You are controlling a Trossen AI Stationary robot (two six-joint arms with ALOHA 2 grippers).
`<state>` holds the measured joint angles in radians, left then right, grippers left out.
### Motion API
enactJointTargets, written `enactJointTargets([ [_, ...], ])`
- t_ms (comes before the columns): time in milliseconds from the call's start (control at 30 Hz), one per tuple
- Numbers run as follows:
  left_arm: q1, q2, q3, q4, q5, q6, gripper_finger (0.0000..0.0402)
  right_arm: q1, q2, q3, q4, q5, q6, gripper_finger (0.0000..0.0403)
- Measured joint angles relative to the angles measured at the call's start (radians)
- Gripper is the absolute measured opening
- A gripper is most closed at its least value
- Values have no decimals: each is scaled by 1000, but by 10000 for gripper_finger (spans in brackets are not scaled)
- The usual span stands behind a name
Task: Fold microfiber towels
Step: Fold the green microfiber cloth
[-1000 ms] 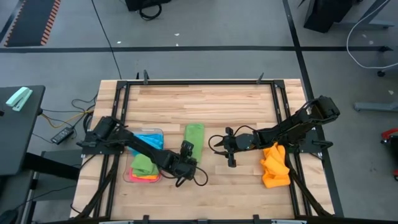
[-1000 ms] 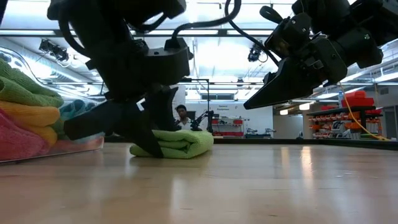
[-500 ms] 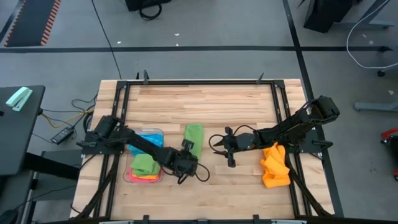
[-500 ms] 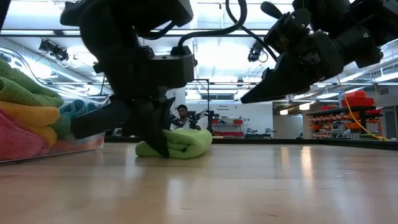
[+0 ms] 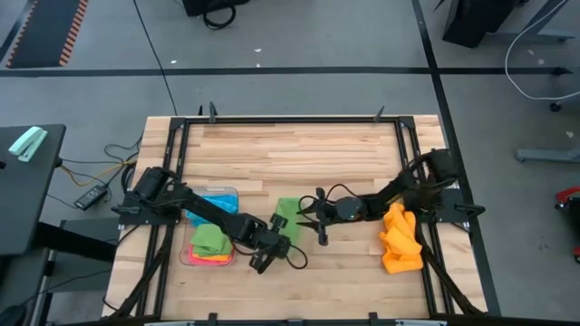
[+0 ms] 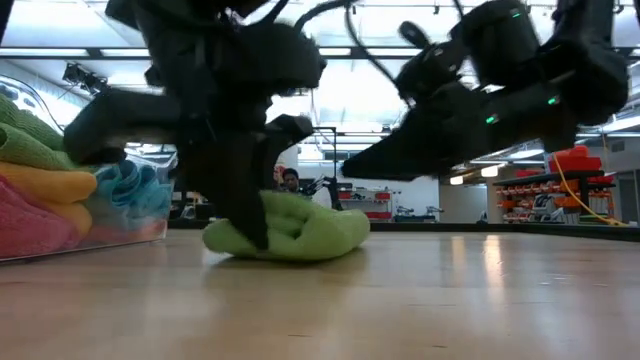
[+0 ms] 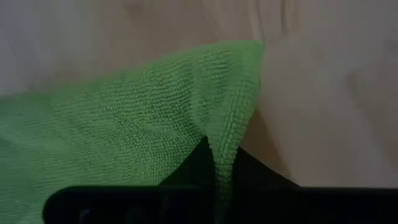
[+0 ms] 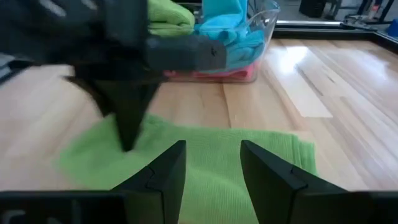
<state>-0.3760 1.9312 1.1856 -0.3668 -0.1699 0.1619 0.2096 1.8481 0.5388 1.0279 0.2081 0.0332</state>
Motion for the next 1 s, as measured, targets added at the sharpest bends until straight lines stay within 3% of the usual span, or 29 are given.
enactJointTargets([
  [267, -3, 0, 89, -87, 38, -75, 14, -9, 152, 148, -18, -1, -51, 161],
  [433, 4, -1, 109, -103, 75, -98, 30, -10, 196, 155, -55, -3, -40, 161],
  [567, 33, -1, 110, -104, 83, -111, 20, -11, 238, 155, -50, -6, -13, 161],
  [1000, 164, -2, 126, -96, 93, -89, 44, -12, 238, 158, -68, -53, 2, 161],
])
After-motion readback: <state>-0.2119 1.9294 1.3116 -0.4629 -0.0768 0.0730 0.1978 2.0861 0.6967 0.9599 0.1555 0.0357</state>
